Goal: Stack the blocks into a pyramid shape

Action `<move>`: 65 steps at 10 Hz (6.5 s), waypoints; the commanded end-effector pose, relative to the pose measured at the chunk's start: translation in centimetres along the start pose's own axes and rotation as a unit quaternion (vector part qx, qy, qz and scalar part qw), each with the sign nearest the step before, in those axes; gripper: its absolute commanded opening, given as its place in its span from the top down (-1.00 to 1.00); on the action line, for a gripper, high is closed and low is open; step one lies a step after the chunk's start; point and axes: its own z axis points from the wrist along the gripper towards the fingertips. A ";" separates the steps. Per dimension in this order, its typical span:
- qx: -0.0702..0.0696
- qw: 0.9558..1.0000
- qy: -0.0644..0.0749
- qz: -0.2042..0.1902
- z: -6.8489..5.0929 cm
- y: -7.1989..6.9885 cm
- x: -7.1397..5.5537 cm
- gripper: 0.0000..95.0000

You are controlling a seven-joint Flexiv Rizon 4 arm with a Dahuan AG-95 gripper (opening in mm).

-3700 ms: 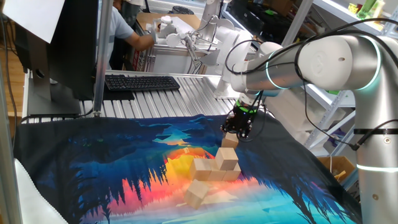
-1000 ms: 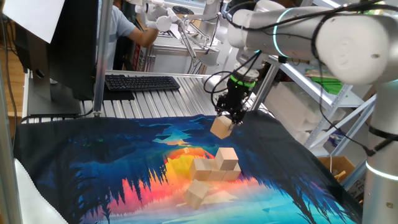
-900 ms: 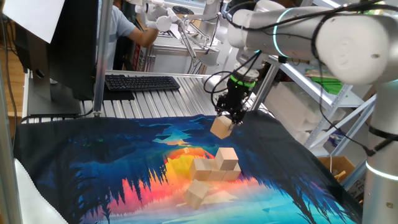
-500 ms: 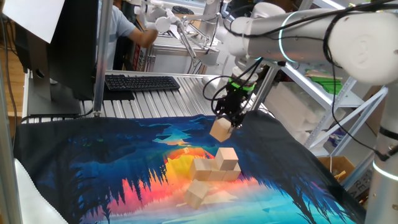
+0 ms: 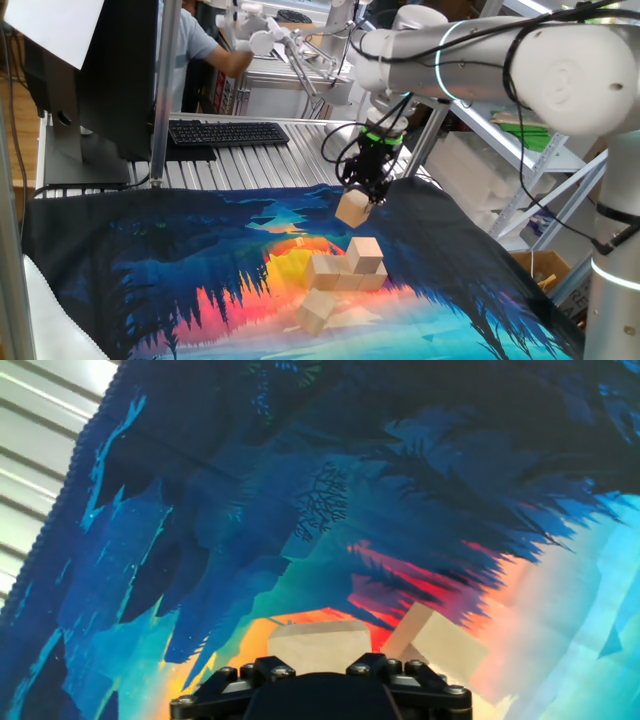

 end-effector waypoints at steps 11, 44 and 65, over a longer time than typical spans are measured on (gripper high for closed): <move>-0.003 0.997 0.018 0.079 -0.6 -0.2 1.5 1.00; -0.003 0.954 0.001 0.300 4.0 -3.6 8.4 1.00; -0.009 0.945 0.000 0.327 5.5 -3.9 9.0 1.00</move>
